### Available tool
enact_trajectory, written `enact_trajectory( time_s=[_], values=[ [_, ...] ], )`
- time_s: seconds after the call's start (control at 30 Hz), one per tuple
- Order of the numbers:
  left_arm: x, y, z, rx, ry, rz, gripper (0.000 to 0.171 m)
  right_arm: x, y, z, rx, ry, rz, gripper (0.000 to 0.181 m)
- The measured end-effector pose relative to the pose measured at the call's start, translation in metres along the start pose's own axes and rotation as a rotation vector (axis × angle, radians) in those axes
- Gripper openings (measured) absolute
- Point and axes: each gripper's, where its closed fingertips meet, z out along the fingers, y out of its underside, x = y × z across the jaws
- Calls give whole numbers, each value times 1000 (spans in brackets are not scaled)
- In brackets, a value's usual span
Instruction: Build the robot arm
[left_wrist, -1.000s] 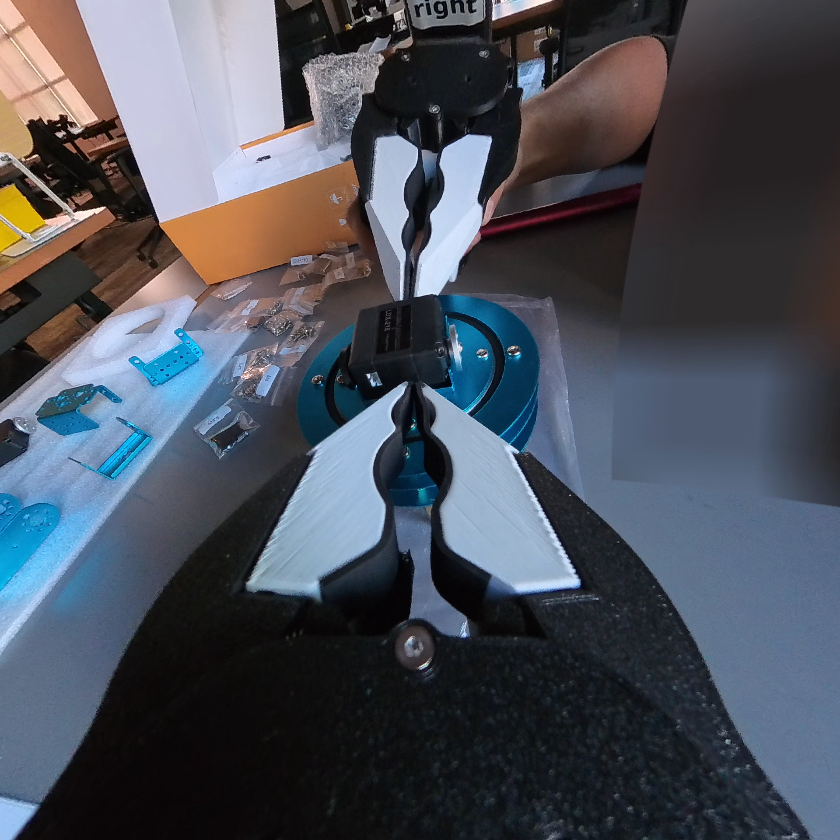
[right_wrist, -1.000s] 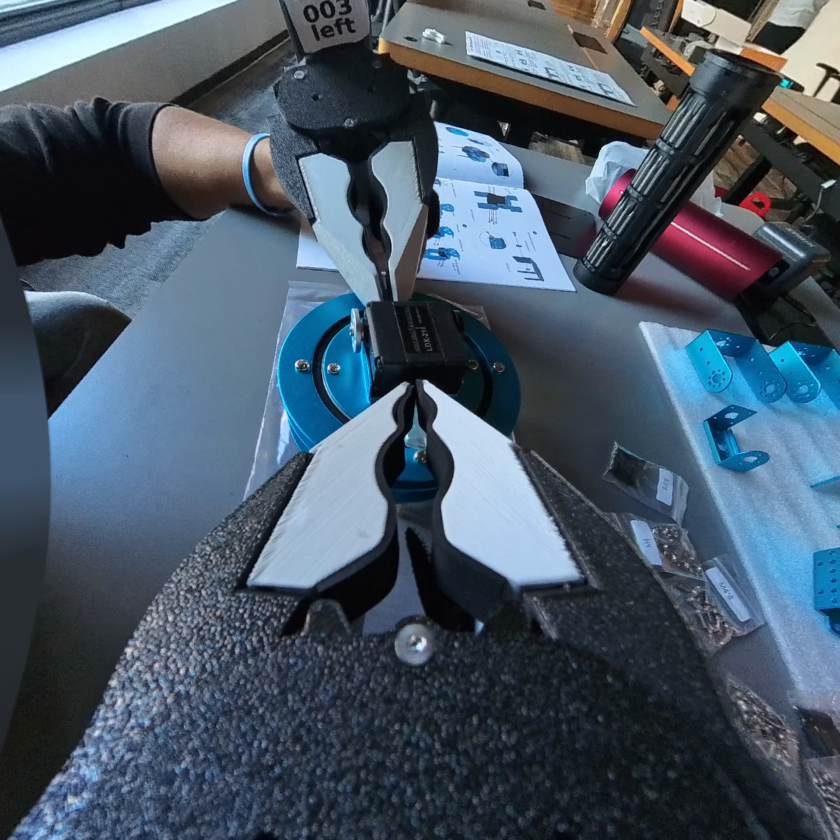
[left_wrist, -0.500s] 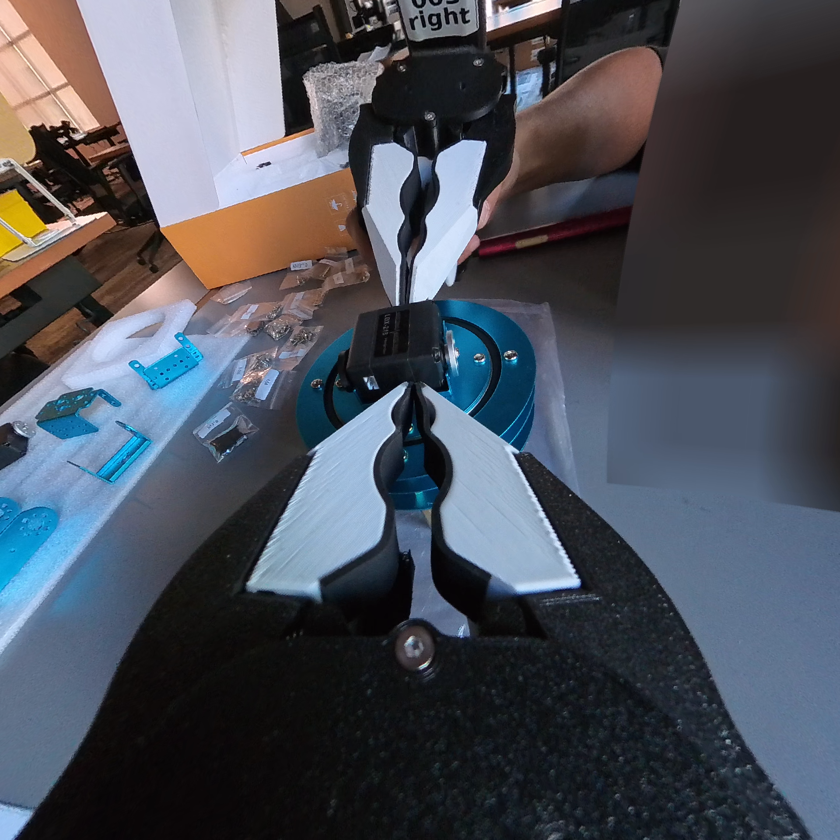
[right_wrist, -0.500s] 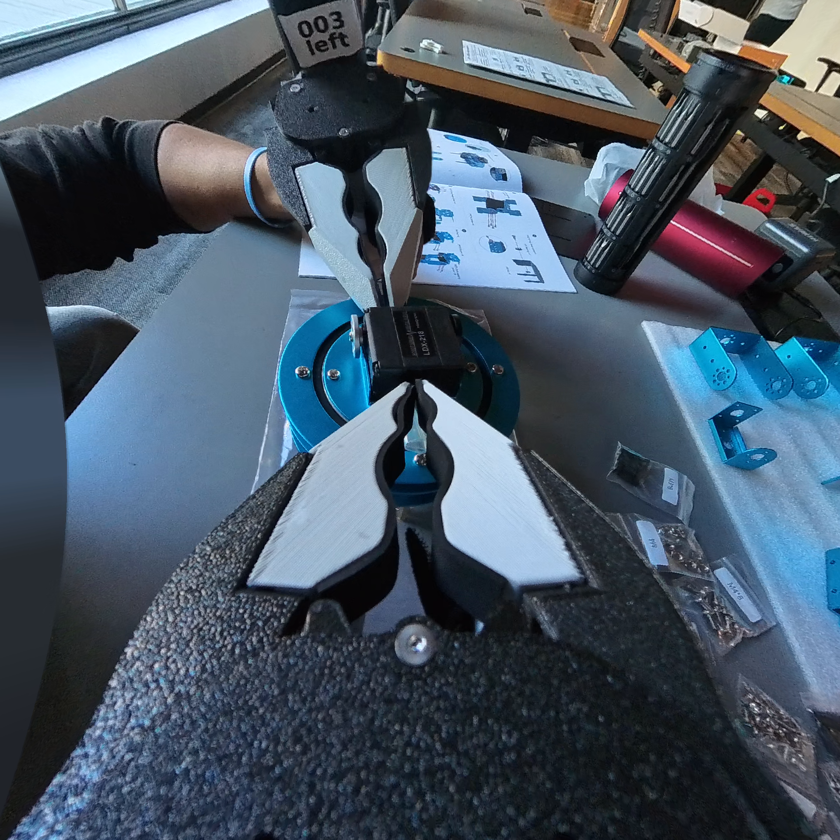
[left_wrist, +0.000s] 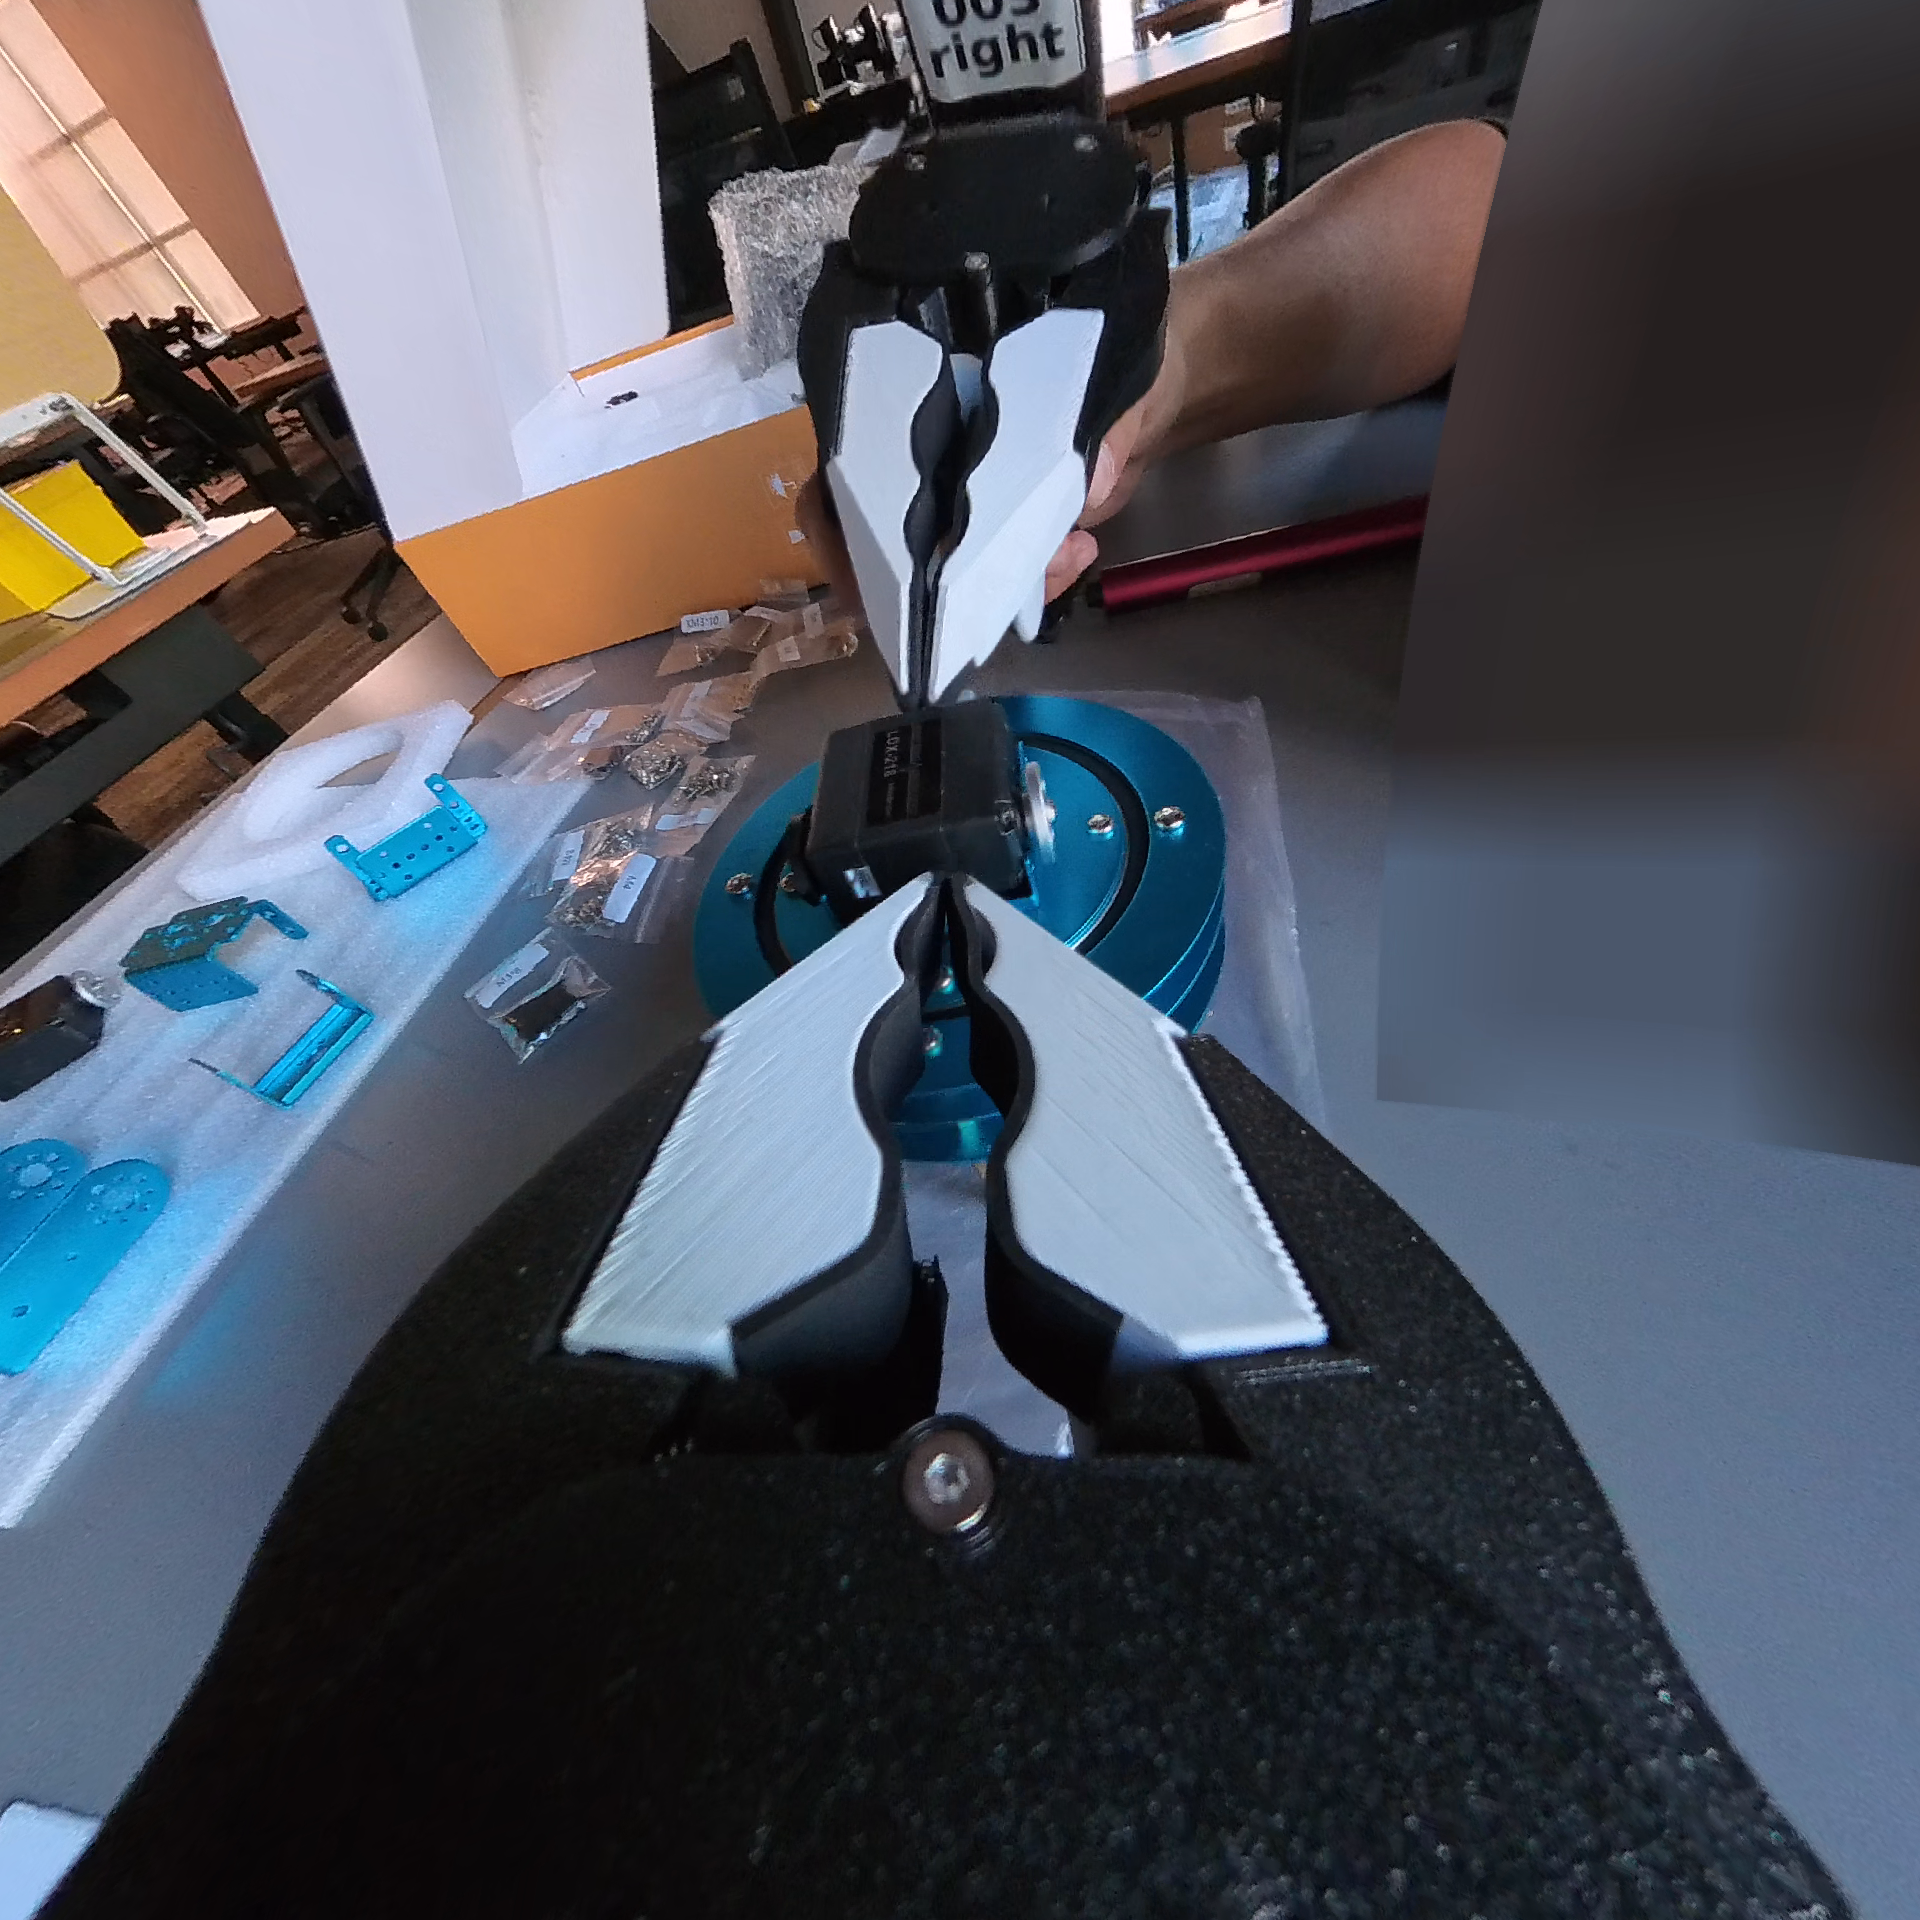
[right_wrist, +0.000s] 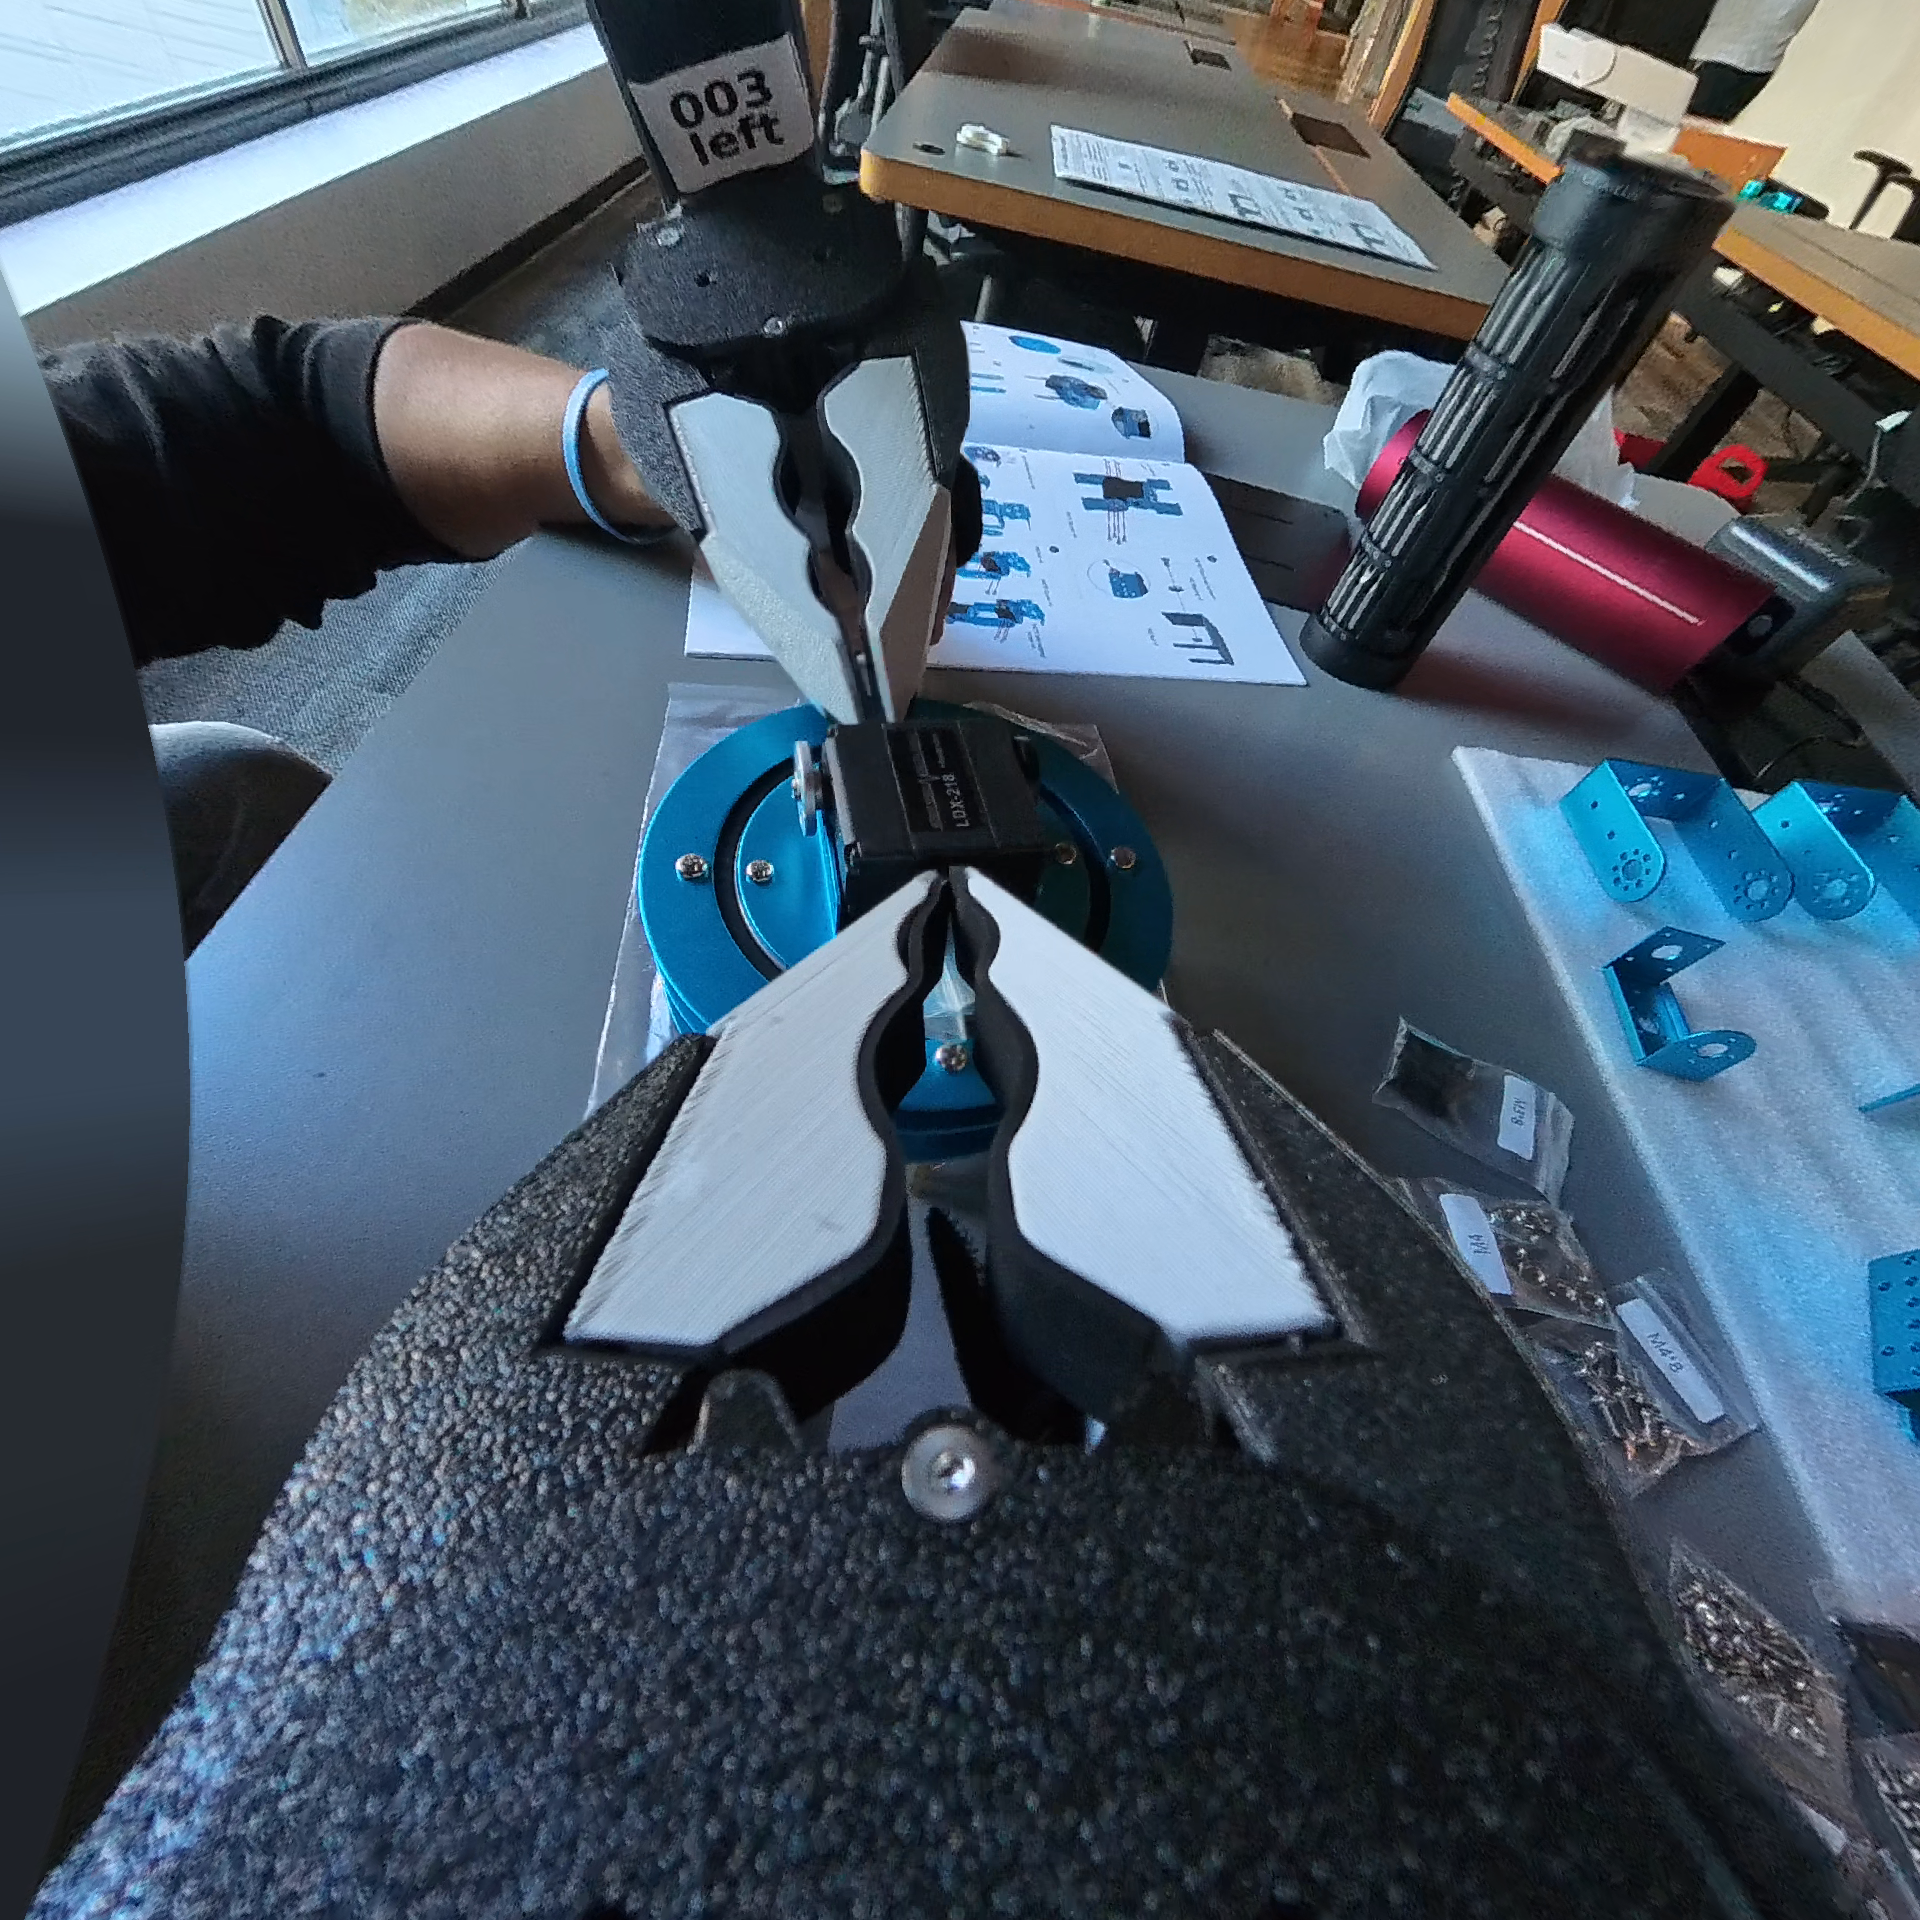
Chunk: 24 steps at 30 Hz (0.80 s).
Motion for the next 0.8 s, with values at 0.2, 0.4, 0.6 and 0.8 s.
enact_trajectory(
  time_s=[0.2,0.4,0.6,0.8],
  values=[
    [-4,1,-4,0,-12,-5,0,3,3,-1,1,4,0,0],
    [-10,-6,-13,48,-20,-35,0,8,-9,-12,96,-12,36,3],
    [-7,-2,-10,30,-5,-38,0,10,-12,-17,107,13,-21,8],
    [-5,-4,-11,33,-8,-20,0,6,-5,-10,89,-2,-9,13]
  ],
)
